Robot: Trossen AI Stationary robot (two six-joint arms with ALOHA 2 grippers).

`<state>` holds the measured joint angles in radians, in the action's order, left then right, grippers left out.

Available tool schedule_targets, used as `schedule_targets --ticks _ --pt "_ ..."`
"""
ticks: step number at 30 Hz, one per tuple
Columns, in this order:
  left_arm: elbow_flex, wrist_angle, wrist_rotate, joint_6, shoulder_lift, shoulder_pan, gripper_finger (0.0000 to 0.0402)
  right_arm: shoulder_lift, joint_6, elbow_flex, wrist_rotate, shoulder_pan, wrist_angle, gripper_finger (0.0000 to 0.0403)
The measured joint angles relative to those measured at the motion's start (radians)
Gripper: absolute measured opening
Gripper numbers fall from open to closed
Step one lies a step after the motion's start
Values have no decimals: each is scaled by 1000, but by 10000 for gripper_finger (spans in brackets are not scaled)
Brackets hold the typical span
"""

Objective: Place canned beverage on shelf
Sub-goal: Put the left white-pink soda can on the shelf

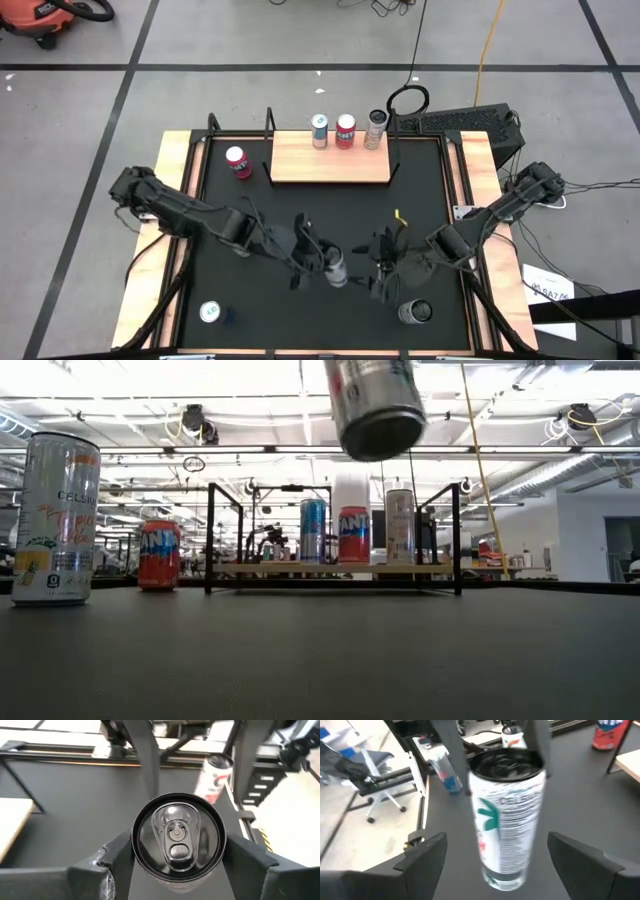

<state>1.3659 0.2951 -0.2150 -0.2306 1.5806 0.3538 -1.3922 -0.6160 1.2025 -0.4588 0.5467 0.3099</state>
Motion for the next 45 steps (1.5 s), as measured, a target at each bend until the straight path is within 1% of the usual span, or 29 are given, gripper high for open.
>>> schedule_targets --ticks 4,7,9,13,16,19,22,25,31,35,39,42,45 --pt "0 10 1 1 -51 -36 239 -12 70 0 44 -58 -59 336" --pt "0 11 2 1 -83 -62 239 -20 102 0 46 -106 -91 347" --pt "0 12 17 9 -93 -79 239 -30 106 0 48 -141 -119 357" --pt "0 18 48 35 -115 -106 238 -47 107 0 107 -206 -174 361" --pt "0 33 60 29 -130 -128 238 -46 82 0 137 -241 -180 339" --pt "0 76 62 29 -151 -153 242 -46 87 0 150 -268 -181 297" --pt "0 78 68 29 -175 -179 253 -43 103 0 180 -301 -211 251" --pt "0 88 67 30 -201 -197 264 -44 140 0 207 -336 -276 221" --pt "3 91 44 29 -251 -243 285 -47 213 -1 205 -408 -396 220" --pt "3 113 8 35 -292 -279 301 -47 262 -1 190 -447 -446 228" --pt "3 152 -4 34 -322 -321 322 -45 298 -1 193 -481 -531 225" --pt "3 154 -3 37 -325 -345 340 -44 312 -1 198 -504 -542 225" --pt "3 150 1 72 -326 -361 358 -45 323 -1 201 -521 -535 230"
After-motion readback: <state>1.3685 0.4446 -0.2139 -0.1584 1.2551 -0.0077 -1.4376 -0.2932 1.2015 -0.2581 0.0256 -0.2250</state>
